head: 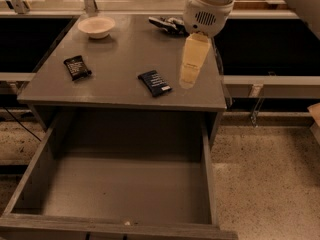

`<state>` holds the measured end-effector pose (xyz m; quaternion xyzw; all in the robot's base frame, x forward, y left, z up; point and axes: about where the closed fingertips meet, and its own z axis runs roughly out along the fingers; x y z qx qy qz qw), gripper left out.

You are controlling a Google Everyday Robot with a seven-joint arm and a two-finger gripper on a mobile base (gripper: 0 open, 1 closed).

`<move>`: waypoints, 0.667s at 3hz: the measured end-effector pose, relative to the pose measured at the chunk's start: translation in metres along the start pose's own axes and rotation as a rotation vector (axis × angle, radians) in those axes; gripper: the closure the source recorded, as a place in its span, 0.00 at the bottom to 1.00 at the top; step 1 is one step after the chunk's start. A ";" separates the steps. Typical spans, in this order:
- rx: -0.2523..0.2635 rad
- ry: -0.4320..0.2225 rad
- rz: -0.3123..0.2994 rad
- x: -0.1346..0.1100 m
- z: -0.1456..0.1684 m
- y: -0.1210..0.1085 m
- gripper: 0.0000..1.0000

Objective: Place rxbar blueberry into top drawer

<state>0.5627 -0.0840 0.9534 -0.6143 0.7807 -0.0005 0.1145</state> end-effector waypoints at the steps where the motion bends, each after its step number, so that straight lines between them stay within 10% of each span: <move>1: 0.007 0.080 0.023 -0.007 0.015 -0.008 0.00; 2: 0.004 0.115 0.035 -0.015 0.028 -0.013 0.00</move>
Offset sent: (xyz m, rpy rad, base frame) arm 0.0137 0.0119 -0.0373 -0.1932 0.1220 -0.0766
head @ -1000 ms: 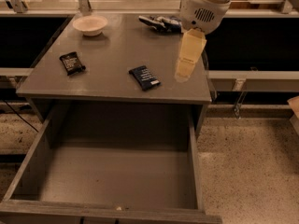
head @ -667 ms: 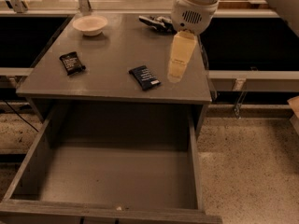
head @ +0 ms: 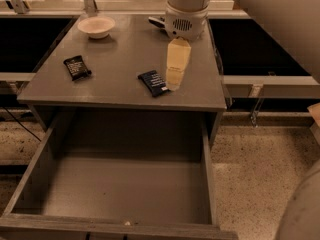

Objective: Place rxbar blueberry into top drawer

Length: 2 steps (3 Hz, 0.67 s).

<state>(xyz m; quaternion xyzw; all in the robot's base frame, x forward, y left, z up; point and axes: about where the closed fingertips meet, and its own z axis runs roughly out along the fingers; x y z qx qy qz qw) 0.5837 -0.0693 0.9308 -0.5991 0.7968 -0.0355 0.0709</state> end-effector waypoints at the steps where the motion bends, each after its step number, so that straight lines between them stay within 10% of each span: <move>1: 0.018 -0.015 0.000 -0.007 0.002 -0.005 0.00; 2: 0.016 -0.020 -0.003 -0.014 0.013 -0.013 0.00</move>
Offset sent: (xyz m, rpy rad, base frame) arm 0.0191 0.0073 -0.0238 -0.0112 0.0320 0.0044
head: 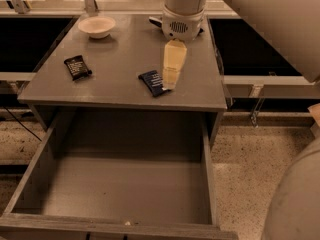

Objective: Place rxbar blueberry into top drawer

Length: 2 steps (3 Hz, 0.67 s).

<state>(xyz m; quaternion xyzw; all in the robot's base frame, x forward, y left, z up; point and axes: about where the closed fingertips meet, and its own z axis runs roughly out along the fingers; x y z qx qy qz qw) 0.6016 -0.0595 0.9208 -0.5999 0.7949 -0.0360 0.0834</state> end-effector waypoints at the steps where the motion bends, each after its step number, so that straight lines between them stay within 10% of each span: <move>1: -0.039 0.016 -0.008 -0.008 0.024 -0.008 0.00; 2: -0.078 0.034 -0.020 -0.015 0.048 -0.014 0.00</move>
Offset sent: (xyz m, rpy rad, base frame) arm 0.0247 0.0107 -0.0649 -0.0551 0.1818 0.0319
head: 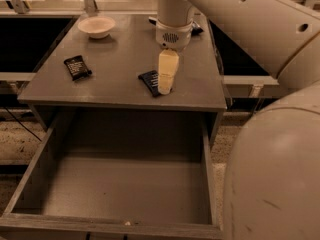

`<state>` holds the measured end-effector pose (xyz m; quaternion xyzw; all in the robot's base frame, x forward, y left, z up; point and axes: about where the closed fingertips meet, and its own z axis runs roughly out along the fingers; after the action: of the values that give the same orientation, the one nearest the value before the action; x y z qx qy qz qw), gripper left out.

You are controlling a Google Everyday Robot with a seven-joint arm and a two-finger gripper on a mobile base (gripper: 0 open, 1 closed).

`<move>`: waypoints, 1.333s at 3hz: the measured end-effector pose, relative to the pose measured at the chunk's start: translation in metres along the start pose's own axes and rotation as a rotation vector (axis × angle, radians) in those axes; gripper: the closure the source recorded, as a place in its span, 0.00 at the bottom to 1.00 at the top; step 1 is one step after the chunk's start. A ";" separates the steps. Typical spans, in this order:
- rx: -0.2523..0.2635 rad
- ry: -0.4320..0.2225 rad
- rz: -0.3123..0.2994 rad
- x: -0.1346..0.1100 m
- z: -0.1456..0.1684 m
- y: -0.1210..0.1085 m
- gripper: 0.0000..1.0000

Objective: Place rxbar blueberry into top drawer

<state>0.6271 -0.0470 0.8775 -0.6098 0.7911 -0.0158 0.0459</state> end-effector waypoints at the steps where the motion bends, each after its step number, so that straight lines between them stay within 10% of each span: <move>1: -0.022 0.006 -0.017 -0.013 0.024 -0.008 0.00; 4: 0.020 0.070 0.008 -0.028 0.045 -0.021 0.00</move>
Offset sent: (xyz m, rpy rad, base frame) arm 0.0073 0.0073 -0.0190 -0.0124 0.0364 0.0154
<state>0.6583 -0.0244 0.8362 -0.6054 0.7943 -0.0450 0.0242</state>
